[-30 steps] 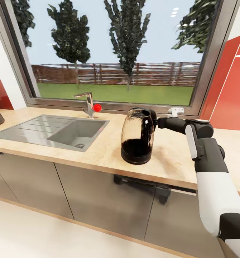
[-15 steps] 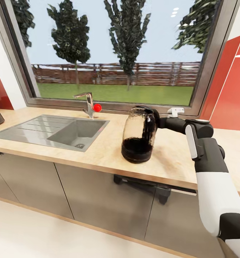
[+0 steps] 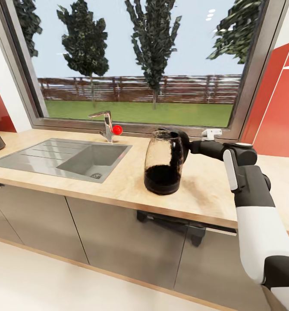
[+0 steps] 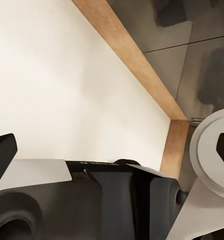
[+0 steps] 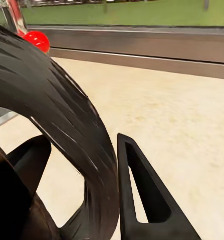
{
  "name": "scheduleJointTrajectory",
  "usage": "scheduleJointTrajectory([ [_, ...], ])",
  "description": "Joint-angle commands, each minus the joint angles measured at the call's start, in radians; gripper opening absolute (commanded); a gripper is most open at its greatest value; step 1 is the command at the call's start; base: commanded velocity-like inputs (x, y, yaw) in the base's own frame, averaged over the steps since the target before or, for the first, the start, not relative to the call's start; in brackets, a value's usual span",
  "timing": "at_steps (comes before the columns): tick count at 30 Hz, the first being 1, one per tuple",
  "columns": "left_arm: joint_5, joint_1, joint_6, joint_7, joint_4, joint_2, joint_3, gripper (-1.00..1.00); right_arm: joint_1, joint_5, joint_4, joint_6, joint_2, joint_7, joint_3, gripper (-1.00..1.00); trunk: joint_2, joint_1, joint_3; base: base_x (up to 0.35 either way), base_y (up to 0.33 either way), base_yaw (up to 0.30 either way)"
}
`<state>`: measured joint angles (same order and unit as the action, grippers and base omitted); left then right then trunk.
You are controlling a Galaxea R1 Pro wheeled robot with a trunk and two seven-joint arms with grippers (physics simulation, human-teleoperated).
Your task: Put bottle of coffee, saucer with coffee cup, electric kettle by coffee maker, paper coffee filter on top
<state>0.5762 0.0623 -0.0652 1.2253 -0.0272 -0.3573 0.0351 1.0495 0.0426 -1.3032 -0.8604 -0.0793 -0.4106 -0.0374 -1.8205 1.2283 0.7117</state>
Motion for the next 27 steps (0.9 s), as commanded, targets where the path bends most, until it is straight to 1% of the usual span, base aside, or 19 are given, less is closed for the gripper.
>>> scheduleJointTrajectory([
  [1, -0.004, 0.001, -0.007, 0.002, 0.001, 0.000, 0.003, 1.00, 0.008, 0.008, -0.001, -0.007, 0.000, 0.000, -0.001, -1.00, 0.000, 0.000, 0.001, 0.000, 0.000, 0.000],
  [5, -0.004, 0.001, -0.007, 0.002, 0.000, 0.000, 0.003, 1.00, 0.036, 0.007, -0.001, -0.009, 0.002, 0.001, -0.001, -1.00, 0.000, 0.000, 0.001, 0.000, 0.000, 0.000],
  [6, -0.004, 0.001, -0.007, 0.002, 0.000, 0.000, 0.003, 1.00, 0.044, 0.006, -0.001, -0.010, 0.011, 0.001, -0.001, -1.00, 0.000, 0.000, 0.001, 0.000, 0.000, 0.000],
  [7, -0.004, 0.001, -0.006, 0.002, 0.000, 0.000, 0.003, 1.00, 0.054, 0.001, -0.001, -0.011, 0.025, 0.002, -0.001, -1.00, 0.000, 0.000, 0.001, 0.000, 0.000, 0.000],
  [9, -0.004, 0.001, -0.006, 0.002, 0.000, 0.000, 0.003, 1.00, 0.061, -0.001, -0.001, -0.012, 0.035, 0.002, -0.001, -1.00, 0.000, 0.000, 0.001, 0.000, 0.000, 0.000],
  [10, -0.004, 0.001, -0.006, 0.002, 0.000, 0.000, 0.003, 1.00, 0.067, -0.003, -0.001, -0.013, 0.045, 0.002, -0.001, -1.00, 0.000, 0.000, 0.001, 0.000, 0.000, 0.000],
  [11, -0.004, 0.001, -0.006, 0.002, 0.000, 0.000, 0.003, 1.00, 0.068, -0.003, -0.001, -0.014, 0.047, 0.003, -0.001, -1.00, 0.000, 0.000, 0.001, 0.000, 0.000, 0.000],
  [13, -0.004, 0.001, -0.006, 0.002, 0.000, 0.000, 0.003, 1.00, 0.072, -0.004, 0.000, -0.014, 0.060, 0.006, -0.001, -1.00, 0.000, 0.000, 0.001, 0.000, 0.000, 0.000],
  [16, -0.004, 0.001, -0.006, 0.002, 0.000, 0.000, 0.003, 1.00, 0.080, -0.001, 0.001, -0.015, 0.076, 0.032, -0.002, -1.00, 0.000, 0.000, 0.001, 0.000, 0.000, 0.000],
  [20, -0.004, 0.001, -0.007, 0.002, 0.000, 0.000, 0.003, 1.00, 0.083, 0.004, 0.001, -0.016, 0.081, 0.045, -0.002, -1.00, 0.000, 0.000, 0.001, 0.000, 0.000, 0.000],
  [25, -0.004, 0.001, -0.007, 0.002, 0.000, 0.000, 0.003, 1.00, 0.084, 0.005, 0.001, -0.017, 0.083, 0.048, -0.002, -1.00, 0.000, 0.000, 0.001, 0.000, 0.000, 0.000],
  [27, -0.004, 0.001, -0.007, 0.002, -0.001, 0.000, 0.003, 1.00, 0.084, 0.005, 0.001, -0.018, 0.088, 0.048, -0.003, -1.00, 0.000, 0.000, 0.001, 0.000, 0.000, 0.000],
])
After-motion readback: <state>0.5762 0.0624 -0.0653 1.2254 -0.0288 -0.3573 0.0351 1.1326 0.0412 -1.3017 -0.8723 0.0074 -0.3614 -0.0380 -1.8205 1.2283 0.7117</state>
